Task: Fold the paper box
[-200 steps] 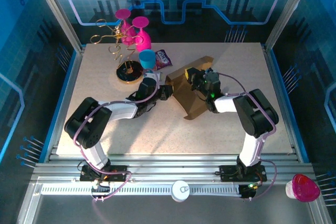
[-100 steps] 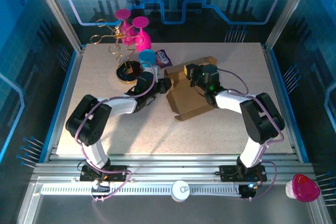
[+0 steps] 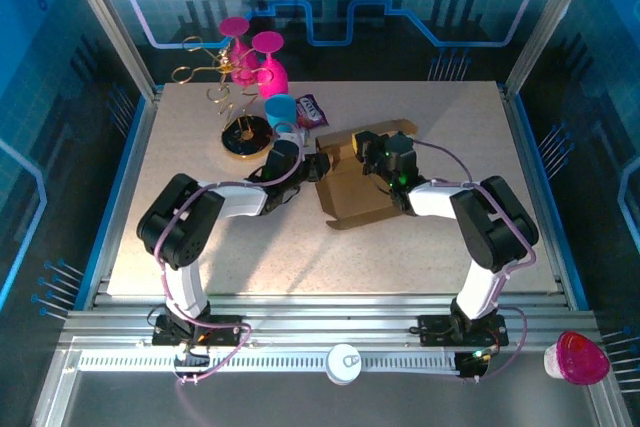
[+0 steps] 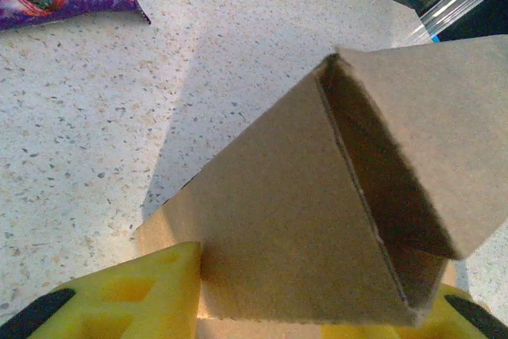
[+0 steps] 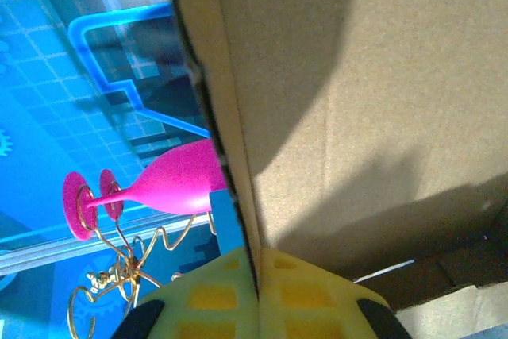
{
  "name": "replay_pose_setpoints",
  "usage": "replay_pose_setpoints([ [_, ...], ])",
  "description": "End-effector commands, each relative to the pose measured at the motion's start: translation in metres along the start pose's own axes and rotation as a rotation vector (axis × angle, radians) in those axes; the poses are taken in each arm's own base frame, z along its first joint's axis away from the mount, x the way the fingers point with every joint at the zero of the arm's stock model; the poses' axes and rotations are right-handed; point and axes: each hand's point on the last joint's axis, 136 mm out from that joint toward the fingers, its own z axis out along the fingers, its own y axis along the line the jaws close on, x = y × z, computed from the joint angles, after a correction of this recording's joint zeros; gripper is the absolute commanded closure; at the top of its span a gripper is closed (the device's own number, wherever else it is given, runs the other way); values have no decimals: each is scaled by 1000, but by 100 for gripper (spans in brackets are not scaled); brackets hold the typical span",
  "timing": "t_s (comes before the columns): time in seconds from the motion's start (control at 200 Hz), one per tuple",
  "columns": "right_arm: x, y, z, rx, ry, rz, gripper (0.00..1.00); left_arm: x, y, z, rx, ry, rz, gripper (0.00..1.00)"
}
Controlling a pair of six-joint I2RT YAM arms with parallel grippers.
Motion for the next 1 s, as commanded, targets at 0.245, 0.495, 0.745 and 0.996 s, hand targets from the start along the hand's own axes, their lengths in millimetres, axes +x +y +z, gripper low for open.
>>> replay_pose_setpoints([
  [0.245, 13, -5, 3, -121, 4, -40, 100, -11, -9, 6, -20, -87, -11, 51],
  [0.495, 16, -6, 0, -121, 17, -77, 100, -4, -4, 5, -28, -75, -17, 52],
  [0.745, 19, -24, -5, -82, 25, -92, 100, -2, -1, 13, -42, -61, 1, 59],
  [0.996, 27, -38, -1, -63, 28, -109, 100, -4, 5, 20, -107, -67, -14, 66],
])
